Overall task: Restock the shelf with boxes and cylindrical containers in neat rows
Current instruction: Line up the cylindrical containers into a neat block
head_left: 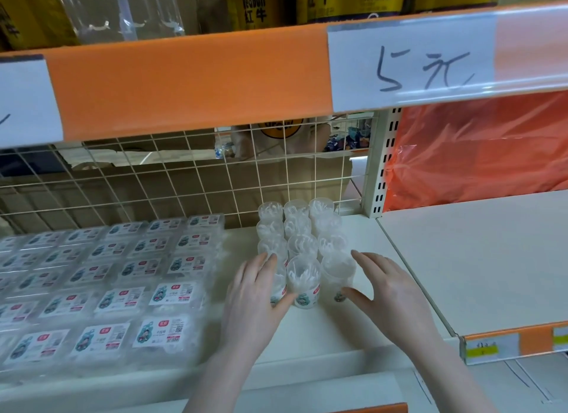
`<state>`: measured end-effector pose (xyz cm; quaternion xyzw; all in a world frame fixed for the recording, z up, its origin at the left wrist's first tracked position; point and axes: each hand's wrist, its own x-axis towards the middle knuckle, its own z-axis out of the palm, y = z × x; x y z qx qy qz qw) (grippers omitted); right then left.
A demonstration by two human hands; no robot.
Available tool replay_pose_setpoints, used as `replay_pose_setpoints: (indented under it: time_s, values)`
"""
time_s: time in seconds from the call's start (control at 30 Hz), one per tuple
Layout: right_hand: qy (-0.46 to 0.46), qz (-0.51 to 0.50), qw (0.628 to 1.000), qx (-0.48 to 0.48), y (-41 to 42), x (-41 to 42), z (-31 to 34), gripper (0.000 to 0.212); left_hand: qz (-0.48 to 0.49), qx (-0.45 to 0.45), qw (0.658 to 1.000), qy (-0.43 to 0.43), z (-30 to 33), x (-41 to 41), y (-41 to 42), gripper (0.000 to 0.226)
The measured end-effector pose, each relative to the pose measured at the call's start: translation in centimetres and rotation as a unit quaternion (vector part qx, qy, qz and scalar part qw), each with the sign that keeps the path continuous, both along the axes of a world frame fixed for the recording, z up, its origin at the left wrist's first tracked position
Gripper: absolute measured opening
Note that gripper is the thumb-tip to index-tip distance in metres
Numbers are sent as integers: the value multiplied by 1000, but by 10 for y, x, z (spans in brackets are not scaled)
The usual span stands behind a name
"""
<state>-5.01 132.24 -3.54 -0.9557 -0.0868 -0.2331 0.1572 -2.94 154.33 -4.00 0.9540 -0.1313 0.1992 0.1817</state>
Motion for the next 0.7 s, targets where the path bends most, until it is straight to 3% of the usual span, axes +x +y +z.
replay_pose_setpoints:
  time_s: [0.13, 0.3, 0.53, 0.6, 0.7]
  values:
    - [63, -14, 996, -60, -3, 4, 10, 88, -6, -17, 996, 87, 8, 3, 8, 92]
    - [136, 26, 988, -66, 2, 9, 32, 92, 3, 34, 985, 169, 20, 13, 13, 113]
    - [186, 19, 980, -68, 8, 12, 43, 79, 0, 53, 984, 172, 19, 16, 14, 90]
    - [195, 18, 978, -72, 8, 12, 42, 83, -1, 51, 983, 176, 19, 15, 14, 91]
    - [203, 25, 976, -68, 4, 13, 40, 92, 2, 36, 983, 182, 20, 15, 15, 110]
